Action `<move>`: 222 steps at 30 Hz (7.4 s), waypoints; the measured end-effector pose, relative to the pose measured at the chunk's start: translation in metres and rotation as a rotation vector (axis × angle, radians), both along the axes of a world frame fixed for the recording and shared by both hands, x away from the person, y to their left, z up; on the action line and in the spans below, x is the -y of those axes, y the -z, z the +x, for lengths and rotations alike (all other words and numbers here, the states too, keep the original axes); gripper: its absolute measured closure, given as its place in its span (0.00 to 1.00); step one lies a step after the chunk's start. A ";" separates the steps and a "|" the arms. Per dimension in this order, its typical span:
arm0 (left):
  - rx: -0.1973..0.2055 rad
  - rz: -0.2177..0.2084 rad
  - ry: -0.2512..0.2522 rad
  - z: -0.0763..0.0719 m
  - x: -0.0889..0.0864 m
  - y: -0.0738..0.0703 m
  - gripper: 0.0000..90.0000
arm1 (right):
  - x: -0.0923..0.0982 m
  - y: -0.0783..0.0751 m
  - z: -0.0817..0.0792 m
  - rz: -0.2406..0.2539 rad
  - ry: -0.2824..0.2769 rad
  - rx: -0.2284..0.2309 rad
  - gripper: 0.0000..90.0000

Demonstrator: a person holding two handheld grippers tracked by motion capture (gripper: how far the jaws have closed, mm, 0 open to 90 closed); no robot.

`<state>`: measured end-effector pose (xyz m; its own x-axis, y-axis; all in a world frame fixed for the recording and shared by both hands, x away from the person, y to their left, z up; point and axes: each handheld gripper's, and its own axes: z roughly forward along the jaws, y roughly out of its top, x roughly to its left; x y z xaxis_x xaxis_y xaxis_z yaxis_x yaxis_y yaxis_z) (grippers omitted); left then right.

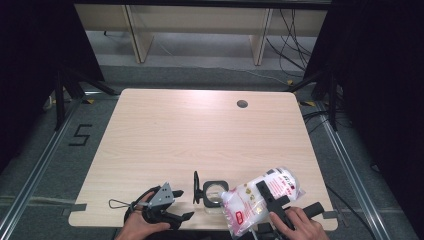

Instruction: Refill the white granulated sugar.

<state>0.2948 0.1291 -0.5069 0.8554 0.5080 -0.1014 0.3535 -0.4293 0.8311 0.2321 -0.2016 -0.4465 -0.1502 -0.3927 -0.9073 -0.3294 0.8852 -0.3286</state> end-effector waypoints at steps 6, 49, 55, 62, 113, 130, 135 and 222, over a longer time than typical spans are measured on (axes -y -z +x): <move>0.001 0.005 -0.004 0.000 0.000 0.000 0.25 | 0.002 -0.002 0.000 -0.012 0.009 -0.004 0.47; -0.003 0.014 0.000 0.000 0.000 -0.001 0.25 | -0.002 -0.007 0.000 -0.095 0.018 0.026 0.47; -0.006 0.014 0.002 0.000 0.000 0.000 0.25 | -0.002 -0.007 0.000 -0.094 0.021 0.024 0.47; -0.003 0.014 0.000 0.000 0.000 -0.001 0.25 | -0.006 -0.004 0.001 -0.105 0.016 0.014 0.48; -0.012 0.007 0.004 0.000 0.001 0.000 0.25 | -0.007 -0.007 0.002 -0.085 0.016 0.019 0.49; -0.010 0.005 0.002 0.000 0.001 0.000 0.25 | 0.002 -0.005 0.006 -0.034 -0.023 0.012 0.49; -0.010 0.005 0.003 0.000 0.001 0.000 0.25 | 0.000 -0.006 0.004 -0.081 0.000 0.011 0.49; -0.004 0.016 0.010 0.000 0.001 0.000 0.25 | -0.003 -0.011 -0.003 -0.110 -0.009 0.048 0.50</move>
<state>0.2947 0.1285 -0.5066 0.8600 0.5011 -0.0963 0.3521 -0.4462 0.8227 0.2296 -0.1988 -0.4357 -0.1038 -0.4917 -0.8645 -0.3185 0.8399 -0.4395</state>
